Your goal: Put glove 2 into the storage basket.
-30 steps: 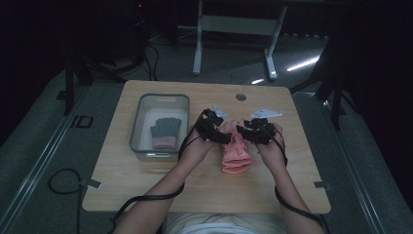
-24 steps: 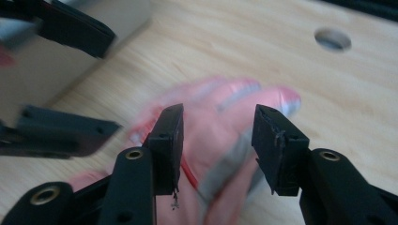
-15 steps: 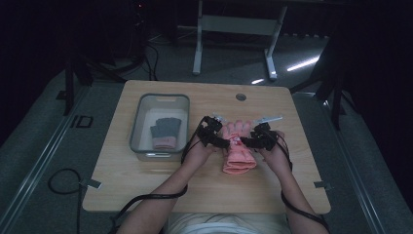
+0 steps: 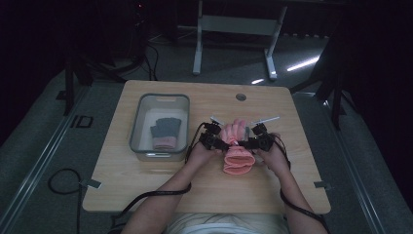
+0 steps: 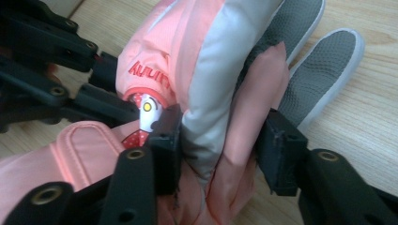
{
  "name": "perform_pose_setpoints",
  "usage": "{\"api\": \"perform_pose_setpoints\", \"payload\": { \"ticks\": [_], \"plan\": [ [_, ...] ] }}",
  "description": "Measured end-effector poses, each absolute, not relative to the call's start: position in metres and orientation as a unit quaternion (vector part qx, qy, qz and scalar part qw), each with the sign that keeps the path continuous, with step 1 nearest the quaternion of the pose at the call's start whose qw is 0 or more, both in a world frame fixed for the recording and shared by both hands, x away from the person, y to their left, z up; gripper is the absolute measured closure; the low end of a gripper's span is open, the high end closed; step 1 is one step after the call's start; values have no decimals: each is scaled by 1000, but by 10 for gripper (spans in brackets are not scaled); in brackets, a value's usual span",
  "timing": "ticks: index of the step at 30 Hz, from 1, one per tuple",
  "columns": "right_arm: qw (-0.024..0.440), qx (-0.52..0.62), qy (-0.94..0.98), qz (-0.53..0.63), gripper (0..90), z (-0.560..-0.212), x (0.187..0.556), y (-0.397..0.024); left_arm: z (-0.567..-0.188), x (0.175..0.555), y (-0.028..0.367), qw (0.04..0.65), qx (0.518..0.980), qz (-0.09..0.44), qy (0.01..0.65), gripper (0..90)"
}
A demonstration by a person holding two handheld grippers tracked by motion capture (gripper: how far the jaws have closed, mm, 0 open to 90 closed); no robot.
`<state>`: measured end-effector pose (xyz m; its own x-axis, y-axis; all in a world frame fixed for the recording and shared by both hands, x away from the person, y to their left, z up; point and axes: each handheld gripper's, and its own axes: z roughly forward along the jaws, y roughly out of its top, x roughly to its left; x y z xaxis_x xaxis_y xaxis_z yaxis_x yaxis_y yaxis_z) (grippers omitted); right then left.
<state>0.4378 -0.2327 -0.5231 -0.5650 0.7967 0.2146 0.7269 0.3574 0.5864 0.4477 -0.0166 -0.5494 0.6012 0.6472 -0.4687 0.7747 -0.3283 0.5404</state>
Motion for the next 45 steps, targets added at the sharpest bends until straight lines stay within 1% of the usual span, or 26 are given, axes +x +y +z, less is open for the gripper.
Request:
{"api": "perform_pose_setpoints", "payload": {
  "ticks": [2, 4, 8, 11, 15, 16, 21, 23, 24, 26, 31, 38, 45],
  "plan": [
    [56, 463, 818, 335, 600, -523, 436, -232, -549, 449, -15, 380, 810, -93, 437, 726],
    [57, 464, 815, 342, 634, -522, 435, -232, -545, 449, -14, 382, 814, -92, 428, 771],
    [58, 465, 809, 354, 668, -517, 433, -235, -534, 446, -16, 382, 822, -80, 415, 807],
    [56, 465, 807, 359, 676, -511, 431, -236, -525, 443, -16, 387, 822, -73, 411, 811],
    [68, 461, 801, 376, 678, -498, 429, -236, -513, 442, -14, 395, 821, -64, 407, 813],
    [70, 459, 800, 380, 677, -494, 428, -236, -503, 440, -13, 398, 823, -54, 403, 814],
    [78, 448, 796, 400, 677, -474, 426, -233, -479, 436, -6, 405, 824, -35, 394, 815],
    [79, 446, 795, 403, 677, -470, 426, -232, -479, 436, -6, 405, 824, -35, 394, 814],
    [87, 438, 796, 409, 676, -460, 425, -227, -464, 433, 1, 410, 823, -21, 393, 814],
    [89, 432, 796, 414, 676, -453, 426, -223, -457, 433, 6, 410, 822, -17, 394, 813],
    [92, 414, 802, 422, 676, -439, 430, -209, -440, 430, 19, 407, 823, 4, 397, 814],
    [94, 395, 807, 430, 676, -423, 437, -191, -424, 429, 40, 414, 815, 18, 405, 814],
    [100, 366, 812, 444, 675, -399, 445, -163, -400, 426, 70, 425, 805, 46, 411, 813]
  ]
}}
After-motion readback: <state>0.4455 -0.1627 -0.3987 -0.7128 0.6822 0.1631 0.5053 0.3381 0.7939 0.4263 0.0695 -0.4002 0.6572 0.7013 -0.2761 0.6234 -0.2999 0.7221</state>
